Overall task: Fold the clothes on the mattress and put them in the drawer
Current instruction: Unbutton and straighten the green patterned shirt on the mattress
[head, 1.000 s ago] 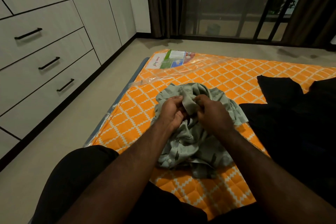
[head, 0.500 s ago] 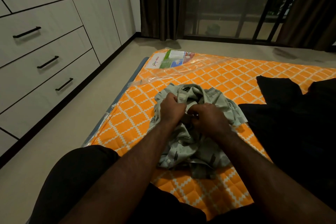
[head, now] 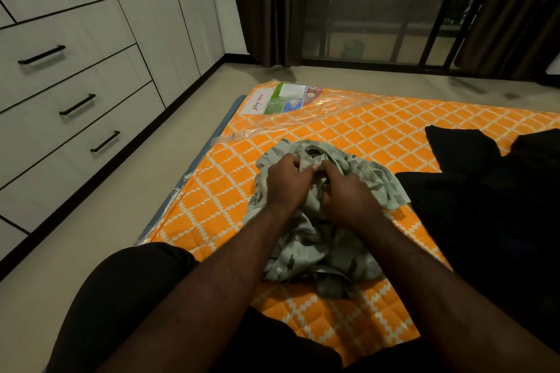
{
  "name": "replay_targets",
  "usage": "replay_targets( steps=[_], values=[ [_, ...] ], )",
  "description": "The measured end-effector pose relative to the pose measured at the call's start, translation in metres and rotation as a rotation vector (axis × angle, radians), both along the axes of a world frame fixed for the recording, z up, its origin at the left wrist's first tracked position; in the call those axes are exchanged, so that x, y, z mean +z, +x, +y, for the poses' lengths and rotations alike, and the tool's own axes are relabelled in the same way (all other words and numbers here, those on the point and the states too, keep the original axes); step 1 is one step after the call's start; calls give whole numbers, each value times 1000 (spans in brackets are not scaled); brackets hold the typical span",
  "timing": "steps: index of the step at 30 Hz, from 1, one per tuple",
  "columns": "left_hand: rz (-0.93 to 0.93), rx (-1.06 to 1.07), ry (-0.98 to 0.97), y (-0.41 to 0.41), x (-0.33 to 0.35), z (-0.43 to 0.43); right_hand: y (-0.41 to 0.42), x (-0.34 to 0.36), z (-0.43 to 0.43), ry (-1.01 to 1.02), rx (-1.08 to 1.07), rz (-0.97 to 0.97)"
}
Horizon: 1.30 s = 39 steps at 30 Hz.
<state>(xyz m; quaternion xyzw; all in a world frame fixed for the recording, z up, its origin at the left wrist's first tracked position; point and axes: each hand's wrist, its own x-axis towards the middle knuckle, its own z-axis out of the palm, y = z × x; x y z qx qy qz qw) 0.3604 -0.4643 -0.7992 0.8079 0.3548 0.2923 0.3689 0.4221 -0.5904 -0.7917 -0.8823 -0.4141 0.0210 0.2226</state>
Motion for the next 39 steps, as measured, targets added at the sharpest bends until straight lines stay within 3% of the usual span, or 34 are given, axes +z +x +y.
replay_targets(
  steps=[6,9,13,16,19,22,28,31,33,36,39],
  values=[
    [30,30,168,-5,0,-2,3,0,-5,-122,-163,80],
    [8,52,169,-5,1,-4,8,1,-7,-60,-250,142],
    [-136,-1,128,-1,-2,2,10,4,-9,89,-324,27],
    [-229,-40,86,1,-3,3,16,10,-13,85,-398,-42],
    [-275,-71,-24,1,-3,2,24,11,-21,104,-421,71],
    [-308,-112,-260,0,-2,1,25,11,-22,250,-363,185],
    [-598,-366,-537,-2,26,-4,33,27,-15,582,-376,157],
    [-637,-455,-623,-1,33,0,36,33,-18,662,-391,160],
    [-493,-493,-543,-1,29,6,37,32,-20,559,-316,119],
    [-127,-569,-330,-7,17,6,36,25,-19,30,-85,160],
    [-43,-600,-280,-8,5,1,34,10,-17,-371,66,241]
  ],
)
